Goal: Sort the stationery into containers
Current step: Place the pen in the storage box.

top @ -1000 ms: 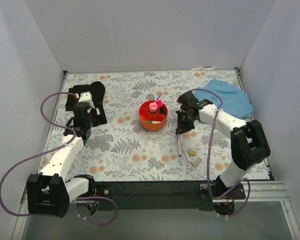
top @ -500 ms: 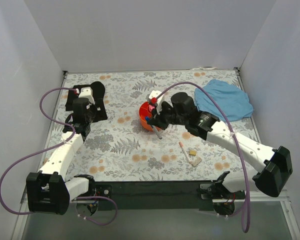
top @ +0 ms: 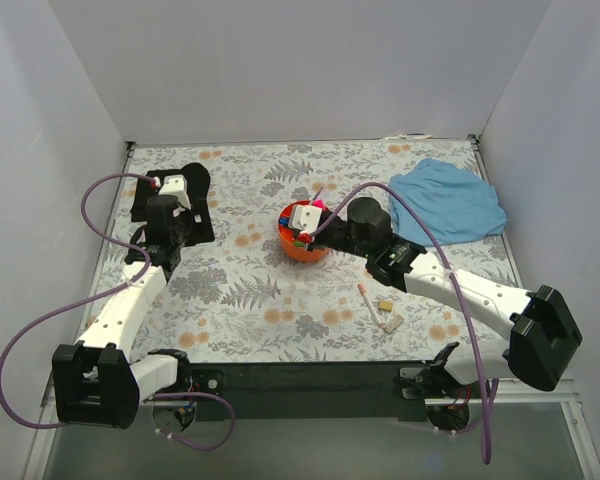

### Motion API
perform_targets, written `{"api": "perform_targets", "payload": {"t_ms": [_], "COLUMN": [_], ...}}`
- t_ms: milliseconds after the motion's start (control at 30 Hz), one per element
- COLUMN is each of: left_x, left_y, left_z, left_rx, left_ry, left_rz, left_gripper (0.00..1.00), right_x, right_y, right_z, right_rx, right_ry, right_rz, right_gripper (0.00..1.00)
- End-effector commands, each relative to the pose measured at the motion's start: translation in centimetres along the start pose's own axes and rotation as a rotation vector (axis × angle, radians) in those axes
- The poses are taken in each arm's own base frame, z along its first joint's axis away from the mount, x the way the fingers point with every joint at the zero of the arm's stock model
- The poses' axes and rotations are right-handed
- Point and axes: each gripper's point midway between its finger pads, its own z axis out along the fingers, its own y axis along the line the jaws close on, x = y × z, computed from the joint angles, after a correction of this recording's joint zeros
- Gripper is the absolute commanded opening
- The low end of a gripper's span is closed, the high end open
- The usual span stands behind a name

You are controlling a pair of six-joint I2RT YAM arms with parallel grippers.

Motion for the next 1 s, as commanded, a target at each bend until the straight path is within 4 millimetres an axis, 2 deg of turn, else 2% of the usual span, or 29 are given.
{"api": "perform_targets", "payload": {"t_ms": [0, 400, 633, 667, 700, 767, 967], "left_x": [-1.5, -1.4, -0.9, -0.8, -0.8, -0.8, -0.8], "left_y": [-0.2, 0.0, 0.1, 0.1, 0.1, 0.1, 0.0], "left_z": [-0.2, 0.0, 0.0, 0.0, 0.0, 0.0, 0.0], "left_rx": [0.008, -0.002, -0.004, -0.006, -0.006, -0.006, -0.001], "left_ry": [-0.022, -0.015, -0.009, -0.008, -0.008, -0.008, -0.01], "left_rz": [-0.003, 0.001, -0.001, 0.0, -0.001, -0.001, -0.008], "left_gripper": [0.8, 0.8, 0.8, 0.8, 0.8, 0.8, 0.8], "right_x": [-1.0, 2.8, 5.7, 6.1, 6.3, 6.8, 8.2], "right_y": [-0.7, -0.5, -0.4, -0.4, -0.6, -0.5, 0.2], "right_z": [0.3, 1.5, 1.8, 1.7, 1.7, 1.7, 1.5], "right_rx": [0.022, 0.008, 0.02, 0.022, 0.033, 0.033, 0.002], "right_ry": [-0.066, 0.009, 0.081, 0.091, 0.1, 0.117, 0.178], "right_rz": [-0.09, -0.064, -0.027, -0.023, -0.019, -0.01, 0.008], "right_gripper": [0.01, 0.01, 0.01, 0.03, 0.11, 0.13, 0.4]}}
